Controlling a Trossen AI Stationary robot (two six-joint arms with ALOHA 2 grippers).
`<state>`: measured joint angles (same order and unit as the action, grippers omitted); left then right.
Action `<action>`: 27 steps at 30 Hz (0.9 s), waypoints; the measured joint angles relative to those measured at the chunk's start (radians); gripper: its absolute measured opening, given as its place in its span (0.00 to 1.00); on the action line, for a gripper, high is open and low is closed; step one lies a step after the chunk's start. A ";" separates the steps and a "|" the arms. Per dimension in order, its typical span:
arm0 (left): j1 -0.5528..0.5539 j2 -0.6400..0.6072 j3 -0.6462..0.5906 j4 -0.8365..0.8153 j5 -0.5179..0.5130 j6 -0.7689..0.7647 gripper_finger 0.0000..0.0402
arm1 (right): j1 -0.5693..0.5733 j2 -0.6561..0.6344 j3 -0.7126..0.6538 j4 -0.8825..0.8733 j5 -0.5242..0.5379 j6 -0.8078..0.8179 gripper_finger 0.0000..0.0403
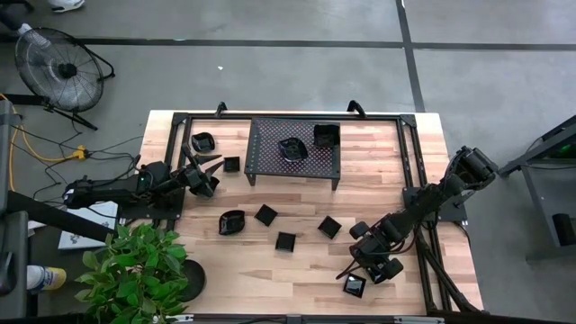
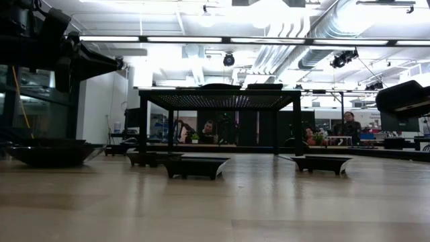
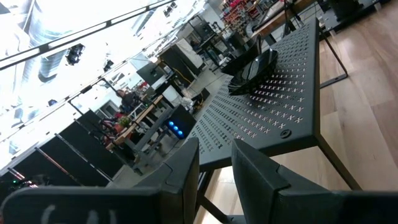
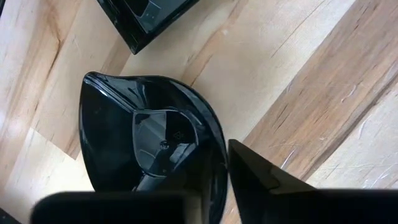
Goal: Pick & Place Mini shaped plates
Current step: Stack the leaf-shaped plate on the leaf-shaped plates on the shelf
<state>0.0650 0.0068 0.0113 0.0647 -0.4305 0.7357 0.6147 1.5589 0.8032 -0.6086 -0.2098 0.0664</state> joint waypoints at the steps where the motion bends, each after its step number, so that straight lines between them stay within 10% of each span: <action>1: 0.000 0.000 0.000 0.000 0.000 0.000 0.23 | 0.000 0.000 0.000 0.000 -0.002 -0.001 0.09; 27: 0.000 0.000 0.000 0.000 0.000 0.000 0.23 | -0.069 -0.001 0.302 -0.339 -0.006 0.117 0.00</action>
<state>0.0653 0.0070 0.0113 0.0646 -0.4304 0.7355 0.5459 1.5578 1.1051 -0.9478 -0.2157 0.1832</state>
